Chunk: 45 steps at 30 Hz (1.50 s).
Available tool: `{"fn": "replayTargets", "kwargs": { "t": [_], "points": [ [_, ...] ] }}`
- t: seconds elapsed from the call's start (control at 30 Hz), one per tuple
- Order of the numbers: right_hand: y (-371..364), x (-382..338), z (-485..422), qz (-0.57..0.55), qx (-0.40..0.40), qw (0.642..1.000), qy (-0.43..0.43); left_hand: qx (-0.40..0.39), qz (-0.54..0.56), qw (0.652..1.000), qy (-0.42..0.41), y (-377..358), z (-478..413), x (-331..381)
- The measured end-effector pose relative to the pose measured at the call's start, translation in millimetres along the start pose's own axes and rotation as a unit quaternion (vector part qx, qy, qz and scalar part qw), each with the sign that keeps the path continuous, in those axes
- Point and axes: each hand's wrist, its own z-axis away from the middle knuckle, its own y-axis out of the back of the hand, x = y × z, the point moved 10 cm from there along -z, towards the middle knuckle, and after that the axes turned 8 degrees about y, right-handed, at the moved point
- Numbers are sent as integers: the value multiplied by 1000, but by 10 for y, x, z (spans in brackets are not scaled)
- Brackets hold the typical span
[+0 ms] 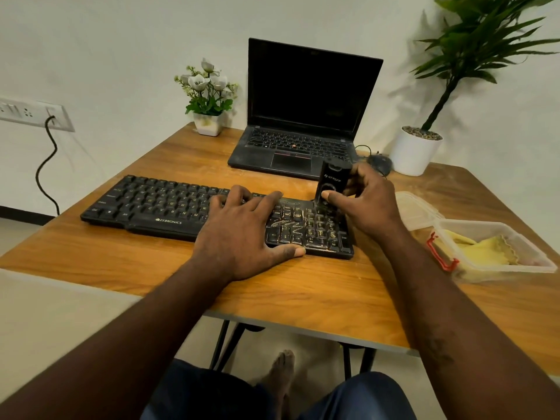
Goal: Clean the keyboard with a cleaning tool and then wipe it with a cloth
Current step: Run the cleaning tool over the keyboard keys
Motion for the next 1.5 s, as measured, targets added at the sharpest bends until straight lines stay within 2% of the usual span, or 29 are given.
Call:
{"fn": "replayTargets", "kwargs": {
  "t": [0.1, 0.17, 0.27, 0.33, 0.43, 0.6, 0.8, 1.0, 1.17, 1.37, 1.5],
  "points": [
    [-227, -122, 114, -128, -83, 988, 5, 5, 6, 1000, 2, 2, -5, -2],
    [-313, -158, 96, -80, -88, 993, 25, 7, 8, 1000, 2, 7, -13, -5],
    [-159, -108, -44, 33, -19, 999, 26, 8, 7, 1000, 1, 6, -4, -2],
    [-127, -106, -38, 7, -22, 999, 33, 9, 7, 1000, 1, 9, -2, 3],
    [-265, -172, 31, -51, -82, 994, 50, 9, 6, 1000, 0, 7, -8, -3],
    [-188, -150, -94, 9, -20, 999, 50, 11, 8, 1000, -1, 10, -4, 6],
    [-293, -240, 19, -81, -136, 985, 65, 4, 6, 1000, -2, 0, -15, 1],
    [-297, -177, -54, -46, -46, 997, 39, 5, 7, 1000, 0, -1, -10, -2],
    [-350, -216, 4, -157, -149, 976, 13, 5, 0, 1000, -3, 3, -16, 2],
    [-212, -103, -127, -208, -53, 977, -12, -1, -3, 1000, 1, -1, -10, -8],
    [-179, -162, -317, -168, -77, 983, 16, -2, -5, 1000, 1, 1, -15, -11]
  ]
}}
